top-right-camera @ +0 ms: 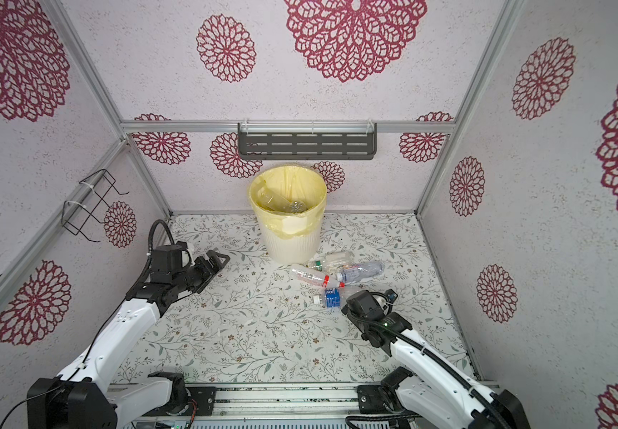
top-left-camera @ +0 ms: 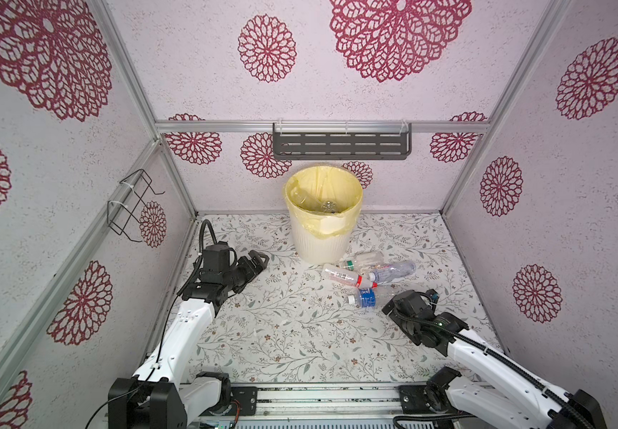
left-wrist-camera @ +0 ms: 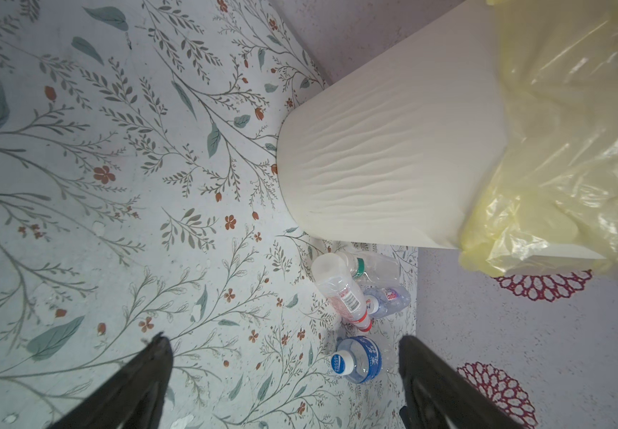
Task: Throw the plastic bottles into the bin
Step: 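Withdraw the left gripper from the bin back toward the table edge, then lower the right gripper onto the large blue-label water bottle and close it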
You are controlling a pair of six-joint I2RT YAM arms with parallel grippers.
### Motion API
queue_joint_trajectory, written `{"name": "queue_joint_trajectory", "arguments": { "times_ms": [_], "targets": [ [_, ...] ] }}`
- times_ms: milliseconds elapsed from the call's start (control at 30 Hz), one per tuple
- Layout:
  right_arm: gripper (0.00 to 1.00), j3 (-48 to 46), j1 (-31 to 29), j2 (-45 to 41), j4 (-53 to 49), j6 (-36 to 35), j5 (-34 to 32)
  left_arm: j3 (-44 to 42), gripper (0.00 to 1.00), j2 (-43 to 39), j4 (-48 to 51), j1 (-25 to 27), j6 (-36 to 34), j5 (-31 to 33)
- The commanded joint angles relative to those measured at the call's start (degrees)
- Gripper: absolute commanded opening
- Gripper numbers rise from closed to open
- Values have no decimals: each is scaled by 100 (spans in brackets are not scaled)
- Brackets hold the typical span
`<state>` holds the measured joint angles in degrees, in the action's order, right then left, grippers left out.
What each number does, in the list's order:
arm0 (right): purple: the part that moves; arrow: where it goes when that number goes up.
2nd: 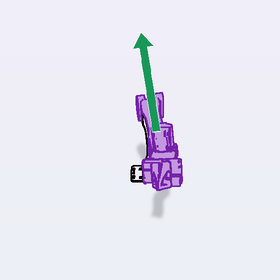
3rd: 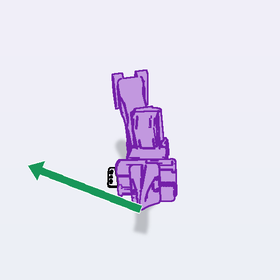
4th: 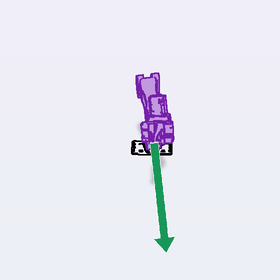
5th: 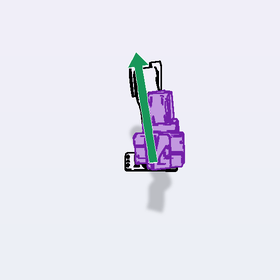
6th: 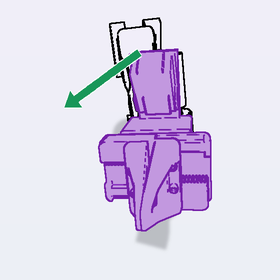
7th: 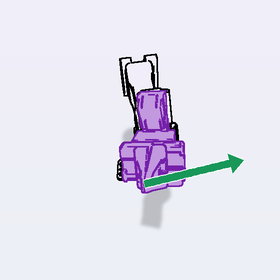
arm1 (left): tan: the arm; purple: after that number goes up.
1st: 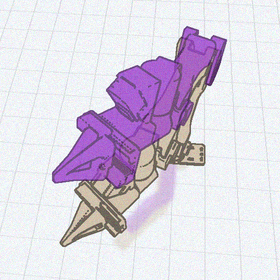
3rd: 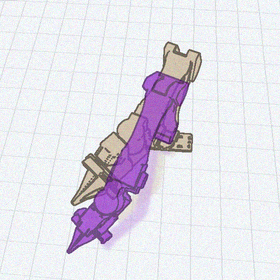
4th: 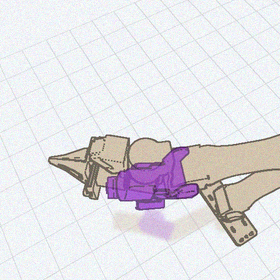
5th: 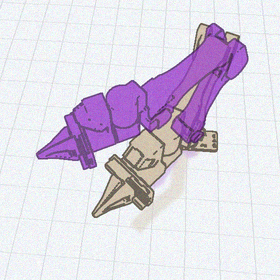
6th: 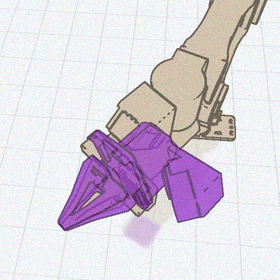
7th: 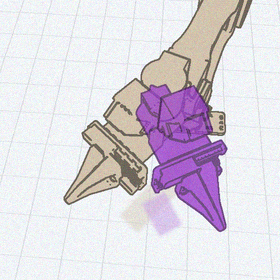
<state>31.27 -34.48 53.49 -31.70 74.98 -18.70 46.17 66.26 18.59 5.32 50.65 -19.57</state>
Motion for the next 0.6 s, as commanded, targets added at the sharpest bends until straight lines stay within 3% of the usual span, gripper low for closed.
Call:
{"name": "queue_joint_trajectory", "arguments": {
  "times_ms": [0, 167, 567],
  "targets": [
    [99, 298, 11, 241, 161, 269, -49, -140, 97, 32, -228, 31, -56, 278],
    [99, 542, 11, 459, 189, 716, -288, -666, 97, -58, -983, 82, 345, 372],
    [99, 1027, 20, 1342, 691, 1322, -486, -740, 97, 523, -1138, 241, 383, 256]
  ]
}}
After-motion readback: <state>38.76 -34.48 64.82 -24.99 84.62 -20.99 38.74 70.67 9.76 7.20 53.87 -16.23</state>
